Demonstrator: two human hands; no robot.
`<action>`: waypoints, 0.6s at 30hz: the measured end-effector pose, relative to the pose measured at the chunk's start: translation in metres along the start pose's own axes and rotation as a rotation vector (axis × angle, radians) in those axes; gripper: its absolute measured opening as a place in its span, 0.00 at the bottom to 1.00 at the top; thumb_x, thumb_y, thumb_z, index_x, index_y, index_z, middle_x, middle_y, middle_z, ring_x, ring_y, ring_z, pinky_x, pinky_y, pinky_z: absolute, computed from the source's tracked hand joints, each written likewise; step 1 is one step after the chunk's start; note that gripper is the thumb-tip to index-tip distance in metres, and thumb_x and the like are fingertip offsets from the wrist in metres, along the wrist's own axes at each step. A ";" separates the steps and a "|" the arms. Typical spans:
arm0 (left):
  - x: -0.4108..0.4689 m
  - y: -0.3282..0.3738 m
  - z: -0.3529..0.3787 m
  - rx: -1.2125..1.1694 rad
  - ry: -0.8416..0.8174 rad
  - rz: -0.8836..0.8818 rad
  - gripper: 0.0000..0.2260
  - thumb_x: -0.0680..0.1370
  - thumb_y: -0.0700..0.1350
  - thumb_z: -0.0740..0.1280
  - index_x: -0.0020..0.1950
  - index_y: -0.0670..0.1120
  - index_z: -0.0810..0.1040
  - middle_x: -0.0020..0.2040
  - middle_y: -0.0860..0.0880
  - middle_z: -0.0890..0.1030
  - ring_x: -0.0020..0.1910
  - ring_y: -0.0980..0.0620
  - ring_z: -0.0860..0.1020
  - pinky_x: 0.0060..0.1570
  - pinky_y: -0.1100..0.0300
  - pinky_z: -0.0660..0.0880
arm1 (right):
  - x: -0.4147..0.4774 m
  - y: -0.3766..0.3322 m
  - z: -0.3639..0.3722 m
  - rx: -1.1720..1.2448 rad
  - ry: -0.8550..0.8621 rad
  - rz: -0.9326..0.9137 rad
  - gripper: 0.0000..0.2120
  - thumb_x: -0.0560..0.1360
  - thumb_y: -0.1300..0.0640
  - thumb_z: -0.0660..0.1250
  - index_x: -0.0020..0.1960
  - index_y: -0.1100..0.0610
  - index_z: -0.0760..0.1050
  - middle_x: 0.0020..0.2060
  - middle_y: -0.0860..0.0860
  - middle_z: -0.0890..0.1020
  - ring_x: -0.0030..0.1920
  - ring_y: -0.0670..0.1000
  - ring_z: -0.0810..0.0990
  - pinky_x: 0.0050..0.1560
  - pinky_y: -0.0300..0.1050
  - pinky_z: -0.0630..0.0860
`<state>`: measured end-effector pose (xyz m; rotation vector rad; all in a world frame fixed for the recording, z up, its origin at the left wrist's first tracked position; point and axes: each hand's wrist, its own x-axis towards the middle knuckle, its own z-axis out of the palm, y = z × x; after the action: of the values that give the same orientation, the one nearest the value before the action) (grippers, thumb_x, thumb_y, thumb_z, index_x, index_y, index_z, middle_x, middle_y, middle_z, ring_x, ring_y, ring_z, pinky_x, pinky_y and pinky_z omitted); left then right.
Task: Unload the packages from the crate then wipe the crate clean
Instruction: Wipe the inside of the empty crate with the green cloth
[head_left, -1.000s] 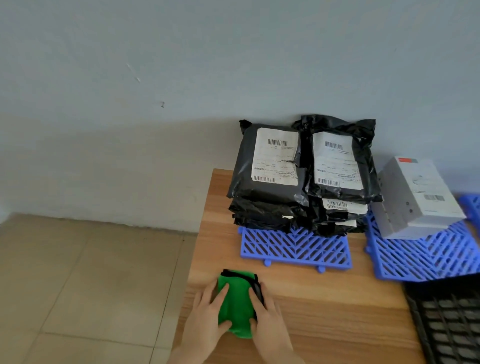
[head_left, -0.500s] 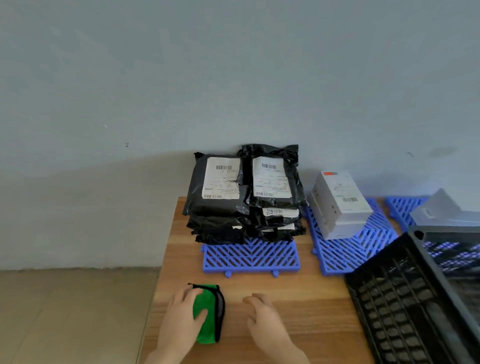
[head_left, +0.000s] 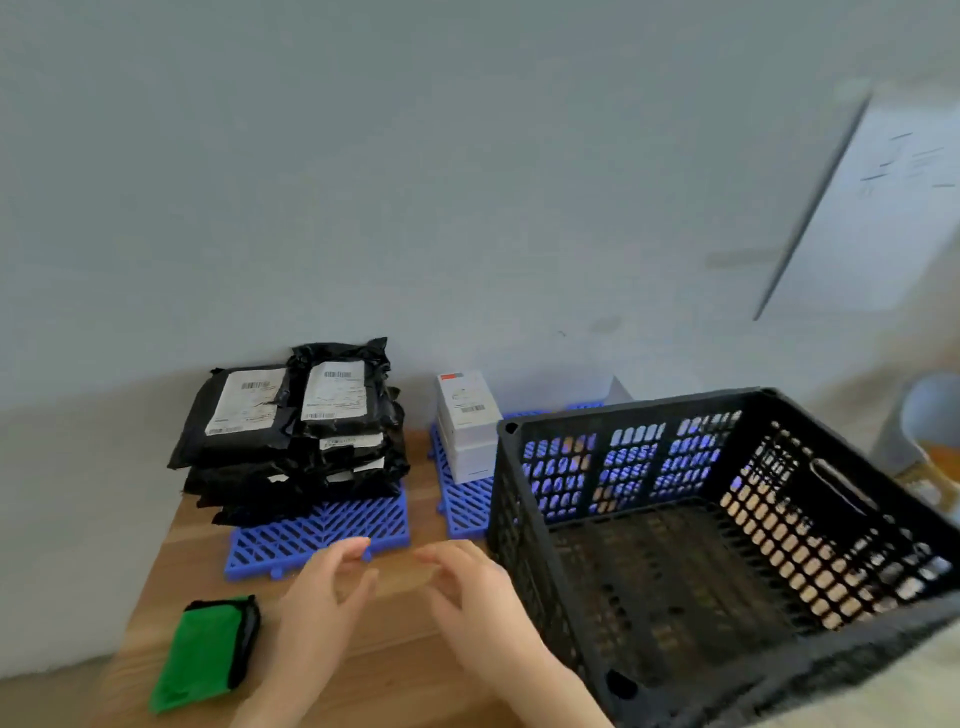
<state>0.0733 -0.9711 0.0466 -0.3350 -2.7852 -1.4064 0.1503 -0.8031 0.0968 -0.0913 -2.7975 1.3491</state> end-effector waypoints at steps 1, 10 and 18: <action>-0.004 0.019 0.007 -0.030 0.003 0.015 0.13 0.75 0.42 0.72 0.55 0.56 0.75 0.54 0.55 0.79 0.52 0.56 0.78 0.53 0.56 0.74 | -0.011 0.002 -0.021 0.005 0.035 -0.019 0.16 0.77 0.59 0.62 0.64 0.49 0.74 0.57 0.41 0.74 0.54 0.41 0.75 0.57 0.32 0.71; -0.017 0.129 0.072 -0.090 -0.050 0.083 0.11 0.77 0.44 0.69 0.59 0.53 0.78 0.55 0.57 0.79 0.52 0.63 0.77 0.43 0.73 0.69 | -0.058 0.045 -0.173 0.052 0.190 0.034 0.14 0.79 0.55 0.63 0.63 0.44 0.73 0.52 0.38 0.79 0.47 0.37 0.77 0.43 0.27 0.73; 0.022 0.176 0.116 -0.075 0.020 0.077 0.11 0.78 0.43 0.69 0.60 0.51 0.78 0.55 0.56 0.80 0.53 0.61 0.77 0.47 0.71 0.69 | -0.016 0.119 -0.258 -0.084 0.089 0.011 0.15 0.79 0.55 0.62 0.65 0.45 0.72 0.51 0.39 0.78 0.47 0.38 0.77 0.43 0.29 0.72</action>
<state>0.0965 -0.7735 0.1188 -0.4213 -2.6776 -1.4913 0.1858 -0.5292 0.1641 -0.1644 -2.7830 1.1979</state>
